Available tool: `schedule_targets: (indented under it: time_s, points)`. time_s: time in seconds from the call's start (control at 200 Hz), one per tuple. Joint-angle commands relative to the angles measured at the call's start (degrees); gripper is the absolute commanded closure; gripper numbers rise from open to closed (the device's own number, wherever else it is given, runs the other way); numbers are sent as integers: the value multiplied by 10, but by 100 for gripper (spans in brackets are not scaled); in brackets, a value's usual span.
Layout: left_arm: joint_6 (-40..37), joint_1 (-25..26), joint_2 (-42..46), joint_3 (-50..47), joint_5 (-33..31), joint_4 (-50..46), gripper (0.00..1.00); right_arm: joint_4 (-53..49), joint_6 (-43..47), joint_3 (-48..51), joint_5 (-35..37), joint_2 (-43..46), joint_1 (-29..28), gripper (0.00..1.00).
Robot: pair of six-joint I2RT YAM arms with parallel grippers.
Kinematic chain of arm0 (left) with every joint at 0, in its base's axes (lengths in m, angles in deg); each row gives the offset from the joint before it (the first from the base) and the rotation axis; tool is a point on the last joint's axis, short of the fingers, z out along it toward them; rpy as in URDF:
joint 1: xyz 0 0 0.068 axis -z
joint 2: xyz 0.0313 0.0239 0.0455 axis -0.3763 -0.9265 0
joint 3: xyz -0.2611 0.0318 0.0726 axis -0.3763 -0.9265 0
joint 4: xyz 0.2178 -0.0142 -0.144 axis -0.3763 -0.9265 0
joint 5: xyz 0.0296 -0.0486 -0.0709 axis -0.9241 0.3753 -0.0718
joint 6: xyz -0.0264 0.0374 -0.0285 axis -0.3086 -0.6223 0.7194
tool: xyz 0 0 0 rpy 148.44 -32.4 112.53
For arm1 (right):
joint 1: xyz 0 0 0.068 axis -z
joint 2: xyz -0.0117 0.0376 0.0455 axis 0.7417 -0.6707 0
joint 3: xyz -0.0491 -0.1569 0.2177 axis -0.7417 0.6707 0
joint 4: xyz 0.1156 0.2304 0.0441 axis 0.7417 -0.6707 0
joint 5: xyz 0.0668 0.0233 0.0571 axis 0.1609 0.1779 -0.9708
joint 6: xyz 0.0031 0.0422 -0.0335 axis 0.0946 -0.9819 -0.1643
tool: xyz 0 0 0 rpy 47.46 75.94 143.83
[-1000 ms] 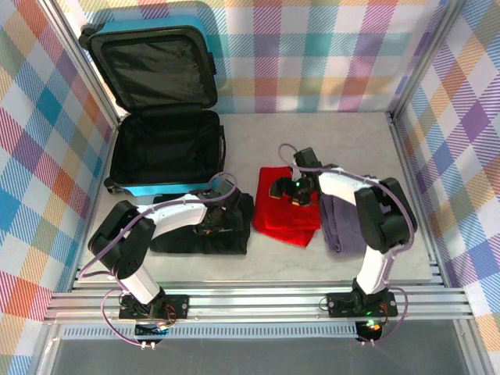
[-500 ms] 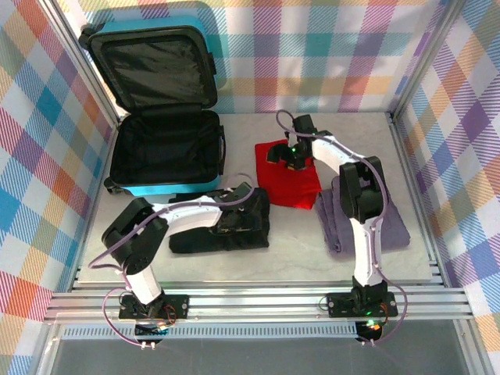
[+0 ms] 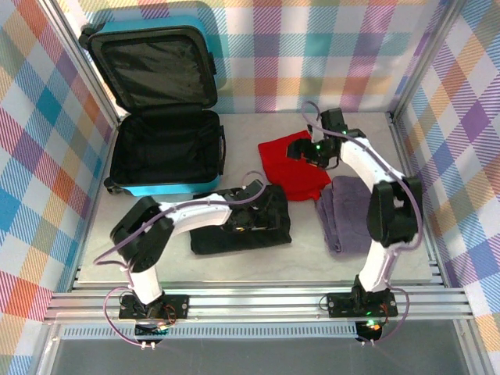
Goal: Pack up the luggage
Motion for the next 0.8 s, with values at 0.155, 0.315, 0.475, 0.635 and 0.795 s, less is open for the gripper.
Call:
schedule_targets:
  time_s: [0.155,0.315,0.475,0.635,0.795]
  points:
    - [-13,-78,164,-40,-67,-176,2,62,-34,208,1,129,-55,22]
    - [-14,-148,213,-96,-66,-203,2,110,-77,293,8,162,-92,23]
    - [-16,-204,244,-147,-59,-205,1,128,-103,327,39,160,-137,25]
    - [-22,-232,252,-173,-46,-193,0,142,-106,331,47,152,-147,26]
    - [-26,-245,234,-201,-16,-153,1,151,-106,323,53,127,-158,28]
